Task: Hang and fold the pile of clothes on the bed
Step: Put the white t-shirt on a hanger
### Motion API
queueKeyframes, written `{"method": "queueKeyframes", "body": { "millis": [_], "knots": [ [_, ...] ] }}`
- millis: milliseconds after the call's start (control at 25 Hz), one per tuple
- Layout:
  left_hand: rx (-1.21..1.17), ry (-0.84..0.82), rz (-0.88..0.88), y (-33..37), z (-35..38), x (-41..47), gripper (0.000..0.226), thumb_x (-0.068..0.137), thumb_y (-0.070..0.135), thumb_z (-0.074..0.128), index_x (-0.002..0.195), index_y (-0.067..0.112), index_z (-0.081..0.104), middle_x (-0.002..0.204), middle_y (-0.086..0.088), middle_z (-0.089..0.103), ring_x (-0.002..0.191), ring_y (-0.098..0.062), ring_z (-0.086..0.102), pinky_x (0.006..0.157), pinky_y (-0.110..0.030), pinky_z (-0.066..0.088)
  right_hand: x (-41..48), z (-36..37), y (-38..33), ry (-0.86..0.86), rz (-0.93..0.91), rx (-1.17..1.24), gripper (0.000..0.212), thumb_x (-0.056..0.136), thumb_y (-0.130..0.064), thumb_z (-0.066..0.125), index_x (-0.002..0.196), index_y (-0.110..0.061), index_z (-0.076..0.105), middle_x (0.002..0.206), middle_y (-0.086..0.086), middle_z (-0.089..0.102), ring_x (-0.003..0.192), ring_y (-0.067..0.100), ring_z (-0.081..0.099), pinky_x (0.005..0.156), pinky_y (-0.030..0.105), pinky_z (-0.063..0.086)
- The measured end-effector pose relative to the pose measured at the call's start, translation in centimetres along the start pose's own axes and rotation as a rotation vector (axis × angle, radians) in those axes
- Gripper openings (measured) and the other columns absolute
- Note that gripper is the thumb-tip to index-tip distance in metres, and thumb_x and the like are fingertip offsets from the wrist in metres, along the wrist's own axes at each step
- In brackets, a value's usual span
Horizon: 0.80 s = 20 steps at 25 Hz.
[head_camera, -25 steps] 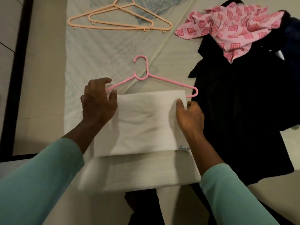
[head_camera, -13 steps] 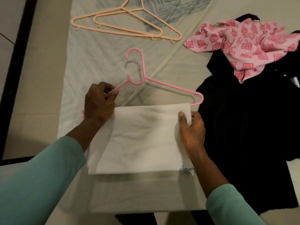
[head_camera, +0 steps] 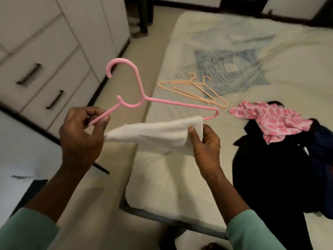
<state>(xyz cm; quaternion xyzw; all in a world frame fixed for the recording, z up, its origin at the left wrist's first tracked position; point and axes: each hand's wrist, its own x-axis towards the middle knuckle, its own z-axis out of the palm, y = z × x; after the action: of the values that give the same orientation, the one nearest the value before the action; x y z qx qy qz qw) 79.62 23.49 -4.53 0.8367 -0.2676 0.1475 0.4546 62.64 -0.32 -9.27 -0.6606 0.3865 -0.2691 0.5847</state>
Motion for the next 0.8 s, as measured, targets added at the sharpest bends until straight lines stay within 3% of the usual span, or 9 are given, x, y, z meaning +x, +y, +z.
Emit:
{"method": "queueKeyframes", "body": {
  "millis": [80,200,360,480,560,640,800],
  "knots": [
    [-0.007,0.104,-0.036,1.7,-9.6,-0.2,0.012,0.095,0.015,0.076,0.104,0.021,0.07,0.101,-0.008,0.064,0.087,-0.02,0.063,0.081,-0.022,0.05,-5.0,3.2,-5.9,-0.068,-0.054,0.03,0.008,0.098,-0.027,0.07,0.105,-0.03,0.066,0.095,-0.002,0.075,0.081,0.007,0.066,0.072,0.029,0.05],
    [-0.001,0.192,-0.045,3.9,-22.1,0.0,0.016,0.092,0.019,0.079,0.103,0.028,0.071,0.103,-0.002,0.066,0.089,-0.015,0.065,0.083,-0.027,0.054,-11.6,8.4,-13.6,-0.149,-0.115,0.122,0.029,0.101,-0.031,0.066,0.127,-0.03,0.054,0.105,0.008,0.073,0.087,0.008,0.062,0.076,0.026,0.046],
    [0.104,0.39,-0.059,6.2,-41.4,-0.3,0.011,0.09,0.031,0.08,0.097,0.035,0.073,0.101,0.006,0.069,0.08,-0.014,0.066,0.073,-0.024,0.054,-21.9,17.7,-25.5,-0.279,-0.272,0.236,0.042,0.104,-0.043,0.058,0.141,-0.032,0.043,0.105,-0.005,0.066,0.091,0.001,0.061,0.077,0.026,0.046],
    [0.187,0.503,-0.084,7.2,-53.8,0.1,0.009,0.087,0.033,0.083,0.092,0.034,0.075,0.096,0.009,0.07,0.074,-0.009,0.066,0.072,-0.028,0.053,-27.5,24.2,-33.9,-0.275,-0.485,0.246,0.037,0.107,-0.031,0.055,0.142,-0.027,0.044,0.107,-0.008,0.062,0.087,-0.006,0.06,0.073,0.013,0.044],
    [0.197,0.556,-0.122,7.1,-60.6,0.8,0.008,0.085,0.032,0.084,0.088,0.034,0.076,0.093,0.01,0.071,0.069,-0.01,0.065,0.072,-0.029,0.052,-29.9,27.8,-38.7,-0.232,-0.703,0.216,0.026,0.104,-0.026,0.053,0.13,-0.026,0.056,0.114,-0.006,0.06,0.092,-0.005,0.058,0.074,0.009,0.042],
    [0.182,0.617,-0.156,6.2,-66.8,1.6,0.008,0.084,0.032,0.085,0.087,0.032,0.078,0.087,0.009,0.072,0.066,-0.014,0.063,0.072,-0.031,0.052,-32.0,31.7,-43.4,-0.249,-0.916,0.154,0.021,0.1,-0.037,0.05,0.109,-0.026,0.065,0.103,-0.007,0.062,0.085,0.0,0.058,0.068,0.014,0.041],
    [0.219,0.694,-0.148,4.0,-76.5,4.4,0.008,0.083,0.028,0.087,0.084,0.03,0.079,0.082,0.009,0.073,0.062,-0.012,0.059,0.069,-0.03,0.051,-35.7,41.1,-52.1,-0.156,-1.28,-0.027,0.059,0.1,-0.063,0.044,0.062,-0.018,0.052,0.051,-0.006,0.049,0.046,0.019,0.047,0.049,0.025,0.03]
  ]
}}
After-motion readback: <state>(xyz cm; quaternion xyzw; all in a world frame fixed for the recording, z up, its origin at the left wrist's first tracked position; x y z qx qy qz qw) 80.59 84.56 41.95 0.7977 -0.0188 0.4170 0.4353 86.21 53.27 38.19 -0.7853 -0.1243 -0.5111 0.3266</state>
